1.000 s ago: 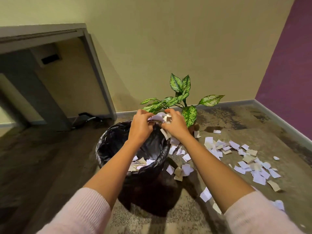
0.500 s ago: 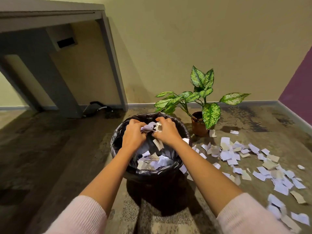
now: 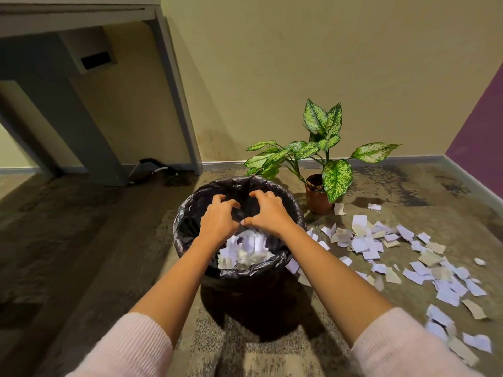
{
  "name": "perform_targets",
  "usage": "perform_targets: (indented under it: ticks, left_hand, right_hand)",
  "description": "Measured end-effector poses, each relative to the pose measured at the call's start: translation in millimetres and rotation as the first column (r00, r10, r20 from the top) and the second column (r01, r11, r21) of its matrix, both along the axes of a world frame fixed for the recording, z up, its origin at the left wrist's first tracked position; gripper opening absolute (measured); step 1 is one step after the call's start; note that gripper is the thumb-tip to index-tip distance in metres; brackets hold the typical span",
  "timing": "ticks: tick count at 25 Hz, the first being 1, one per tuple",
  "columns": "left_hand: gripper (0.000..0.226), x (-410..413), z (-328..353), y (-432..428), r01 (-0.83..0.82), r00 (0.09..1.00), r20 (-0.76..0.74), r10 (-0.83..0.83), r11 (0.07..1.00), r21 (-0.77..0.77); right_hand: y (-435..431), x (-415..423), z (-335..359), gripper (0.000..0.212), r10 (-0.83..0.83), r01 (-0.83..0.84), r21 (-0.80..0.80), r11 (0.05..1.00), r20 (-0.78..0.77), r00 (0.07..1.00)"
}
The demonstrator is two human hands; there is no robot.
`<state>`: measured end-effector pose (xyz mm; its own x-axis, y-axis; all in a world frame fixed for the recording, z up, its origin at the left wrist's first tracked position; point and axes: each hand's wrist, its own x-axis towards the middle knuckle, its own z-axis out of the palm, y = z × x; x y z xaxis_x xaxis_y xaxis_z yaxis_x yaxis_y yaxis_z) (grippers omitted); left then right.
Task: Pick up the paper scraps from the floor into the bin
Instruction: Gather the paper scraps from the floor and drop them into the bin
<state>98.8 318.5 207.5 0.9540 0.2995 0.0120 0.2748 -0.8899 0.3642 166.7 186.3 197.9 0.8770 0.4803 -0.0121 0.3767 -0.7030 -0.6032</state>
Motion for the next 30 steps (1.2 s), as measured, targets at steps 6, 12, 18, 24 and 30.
perform_targets:
  ticks: [6, 12, 18, 24, 30]
  left_hand:
    - [0.055, 7.2, 11.5, -21.0, 0.016, 0.995, 0.098, -0.023, 0.998, 0.068]
    - [0.064, 18.7, 31.8, -66.5, 0.101, 0.971, 0.199, -0.134, 0.981, 0.168]
    - [0.062, 26.7, 39.7, -129.9, 0.194, 0.939, 0.241, -0.245, 0.956, 0.219]
    - [0.060, 29.6, 20.4, -206.6, 0.332, 0.896, 0.224, -0.384, 0.913, 0.236]
    - [0.061, 21.4, -35.2, -265.9, 0.449, 0.876, 0.074, -0.477, 0.862, 0.235]
  right_hand:
    - [-23.0, -1.1, 14.1, 0.075, -0.023, 0.020, 0.053, 0.998, 0.060, 0.998]
    - [-68.2, -3.4, 35.3, 0.065, -0.092, 0.080, 0.080, 0.994, 0.155, 0.984]
    - [-137.4, -1.6, 42.6, 0.062, -0.204, 0.195, 0.066, 0.979, 0.186, 0.961]
    - [-218.1, -11.1, 24.2, 0.062, -0.330, 0.331, 0.023, 0.943, 0.175, 0.928]
    - [-291.6, -31.5, -21.7, 0.066, -0.425, 0.434, -0.071, 0.898, 0.112, 0.898]
